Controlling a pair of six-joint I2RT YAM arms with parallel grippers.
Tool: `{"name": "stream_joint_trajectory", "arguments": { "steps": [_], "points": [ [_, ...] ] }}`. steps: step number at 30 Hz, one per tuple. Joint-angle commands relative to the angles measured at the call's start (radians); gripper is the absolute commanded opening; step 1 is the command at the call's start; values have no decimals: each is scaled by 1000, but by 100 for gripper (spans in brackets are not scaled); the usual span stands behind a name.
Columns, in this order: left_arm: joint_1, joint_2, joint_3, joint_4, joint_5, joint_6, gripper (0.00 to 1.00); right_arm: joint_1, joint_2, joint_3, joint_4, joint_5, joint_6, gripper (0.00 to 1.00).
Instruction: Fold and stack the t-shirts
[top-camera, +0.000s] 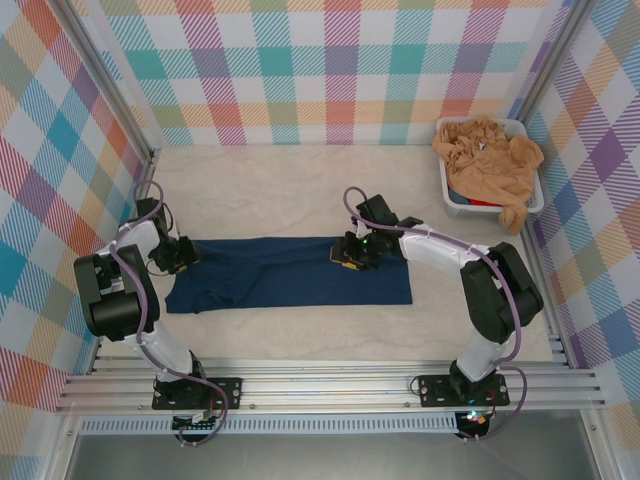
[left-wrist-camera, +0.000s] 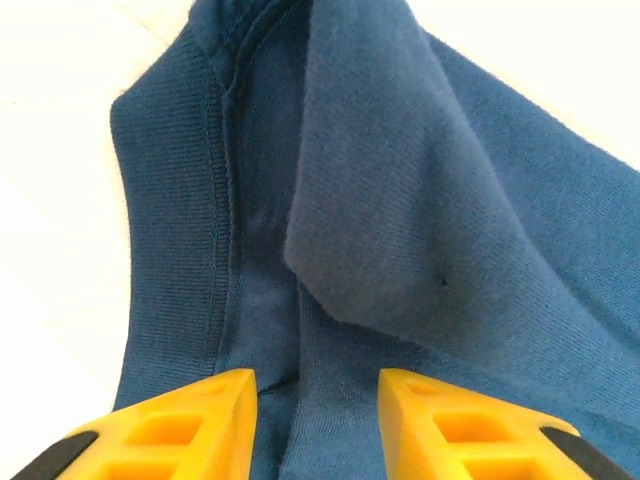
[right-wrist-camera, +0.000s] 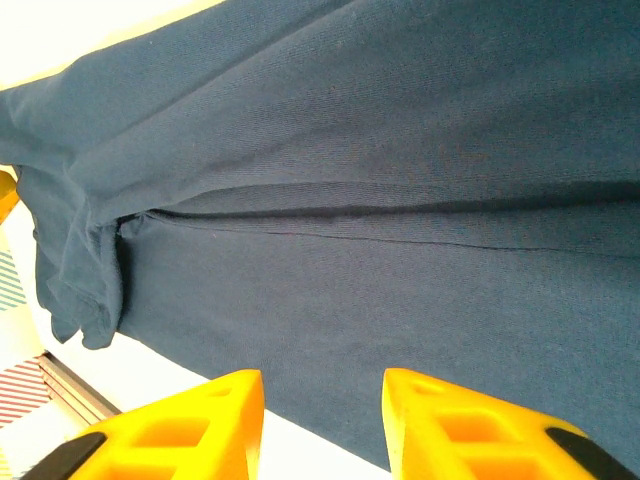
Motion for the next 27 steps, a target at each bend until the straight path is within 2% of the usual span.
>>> {"name": "stream_joint_trajectory", "arguments": {
  "steps": [1, 7, 16, 21, 27],
  "points": [
    [14, 2, -9, 9, 33, -48, 33, -7, -12, 0, 19, -8, 9, 36],
    [14, -5, -5, 26, 57, -76, 17, -7, -17, -4, 15, -5, 9, 35],
    [14, -37, -15, -6, 18, -70, 11, -7, -11, -3, 19, -5, 11, 35],
    [14, -65, -36, -3, 13, -71, 0, -7, -11, -3, 18, -5, 11, 35],
    [8, -171, -84, -2, 2, -138, 0, -6, -7, 3, 19, -6, 9, 35]
  ]
}}
